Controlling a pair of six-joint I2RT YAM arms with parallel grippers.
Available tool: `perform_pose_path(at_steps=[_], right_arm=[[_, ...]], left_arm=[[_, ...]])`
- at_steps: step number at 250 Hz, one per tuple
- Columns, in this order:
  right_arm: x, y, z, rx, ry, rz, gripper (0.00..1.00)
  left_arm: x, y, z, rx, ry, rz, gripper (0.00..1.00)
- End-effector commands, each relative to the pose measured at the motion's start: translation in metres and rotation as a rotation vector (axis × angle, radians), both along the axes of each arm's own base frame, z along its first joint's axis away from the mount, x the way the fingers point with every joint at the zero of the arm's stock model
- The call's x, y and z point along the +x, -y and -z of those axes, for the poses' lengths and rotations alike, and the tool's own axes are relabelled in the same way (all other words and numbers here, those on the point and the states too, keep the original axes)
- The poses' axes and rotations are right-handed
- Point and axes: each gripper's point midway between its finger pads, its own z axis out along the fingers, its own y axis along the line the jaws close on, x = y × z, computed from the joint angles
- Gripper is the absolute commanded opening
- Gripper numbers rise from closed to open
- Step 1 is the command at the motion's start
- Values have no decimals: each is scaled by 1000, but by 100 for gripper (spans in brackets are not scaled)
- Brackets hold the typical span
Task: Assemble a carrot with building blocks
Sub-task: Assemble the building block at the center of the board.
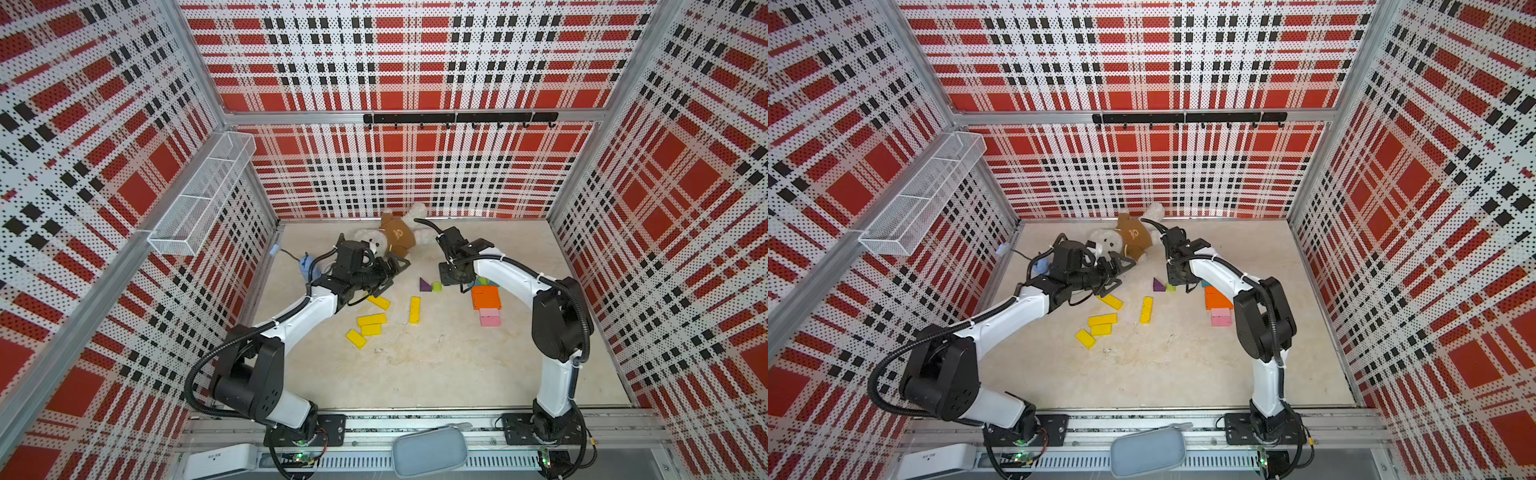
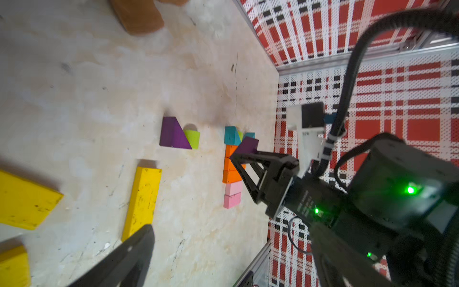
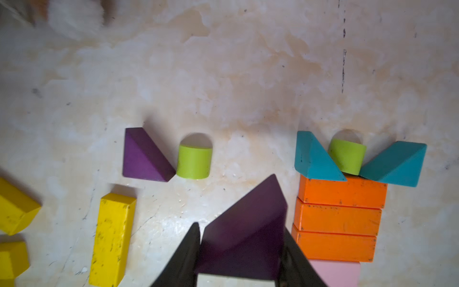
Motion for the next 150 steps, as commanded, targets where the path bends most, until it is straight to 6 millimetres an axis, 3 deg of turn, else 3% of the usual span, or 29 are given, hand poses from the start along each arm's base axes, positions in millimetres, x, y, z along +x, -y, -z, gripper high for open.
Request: perform_pose_path(at_steps=[1,57,150], right_arm=[[11,1,9,14,-2,15,40],[18,0,32,52,-36,22,40],[24,5,54,71,-80,39,41]], left_arm=[[3,7,-1,2,0,24,100],[3,6,1,4,-3,23,99],[2,8,3,1,-12,29,100]])
